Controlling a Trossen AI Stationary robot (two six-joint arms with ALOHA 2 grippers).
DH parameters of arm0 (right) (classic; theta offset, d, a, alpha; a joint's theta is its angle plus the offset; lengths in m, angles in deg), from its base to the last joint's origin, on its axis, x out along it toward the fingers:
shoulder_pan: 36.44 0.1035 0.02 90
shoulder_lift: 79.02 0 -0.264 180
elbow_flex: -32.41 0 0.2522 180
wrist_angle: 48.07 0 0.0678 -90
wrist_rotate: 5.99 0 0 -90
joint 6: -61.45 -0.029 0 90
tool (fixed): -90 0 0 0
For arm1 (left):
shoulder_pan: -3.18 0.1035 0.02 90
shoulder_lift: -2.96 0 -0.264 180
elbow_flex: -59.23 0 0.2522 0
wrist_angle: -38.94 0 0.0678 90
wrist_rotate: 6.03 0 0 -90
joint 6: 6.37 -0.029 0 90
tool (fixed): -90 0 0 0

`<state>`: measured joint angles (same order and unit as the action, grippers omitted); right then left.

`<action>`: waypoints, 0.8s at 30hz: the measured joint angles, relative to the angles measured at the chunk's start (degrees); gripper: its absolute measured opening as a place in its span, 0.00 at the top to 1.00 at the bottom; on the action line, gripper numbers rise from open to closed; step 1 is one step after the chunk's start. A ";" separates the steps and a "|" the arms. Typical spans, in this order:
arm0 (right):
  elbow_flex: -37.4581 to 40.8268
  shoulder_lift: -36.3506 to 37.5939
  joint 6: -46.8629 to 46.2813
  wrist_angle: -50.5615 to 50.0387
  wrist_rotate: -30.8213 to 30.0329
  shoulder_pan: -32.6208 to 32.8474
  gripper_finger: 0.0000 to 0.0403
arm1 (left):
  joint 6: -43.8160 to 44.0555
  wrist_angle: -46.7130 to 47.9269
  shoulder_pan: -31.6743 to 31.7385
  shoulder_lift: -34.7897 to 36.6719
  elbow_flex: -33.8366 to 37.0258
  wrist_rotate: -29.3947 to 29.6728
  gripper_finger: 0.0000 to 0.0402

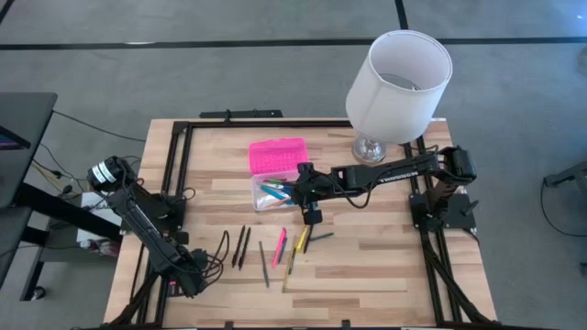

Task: Pick & place school supplies into a supply box
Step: Put the pink pencil into the pink supply box

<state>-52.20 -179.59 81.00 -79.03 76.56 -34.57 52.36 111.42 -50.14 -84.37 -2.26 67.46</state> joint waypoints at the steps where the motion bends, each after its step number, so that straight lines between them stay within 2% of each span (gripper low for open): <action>1: 0.00 0.00 0.00 0.14 0.01 0.02 0.73 | -1.05 -0.61 0.00 0.00 0.20 0.02 0.75; 7: 0.00 0.00 0.00 0.17 0.02 0.03 0.73 | -7.79 -8.51 0.02 -0.02 4.89 -1.87 0.75; 14: 0.00 0.00 -0.02 0.19 0.09 0.04 0.73 | -4.98 -10.21 0.02 -0.02 8.11 -9.14 0.75; 24: 0.00 -0.02 -0.02 0.55 0.24 0.04 0.73 | -4.53 -9.77 -0.57 -0.02 7.85 -8.10 0.75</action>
<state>-52.20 -179.61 80.97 -78.48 76.79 -34.53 47.83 101.65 -50.71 -84.39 5.59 59.36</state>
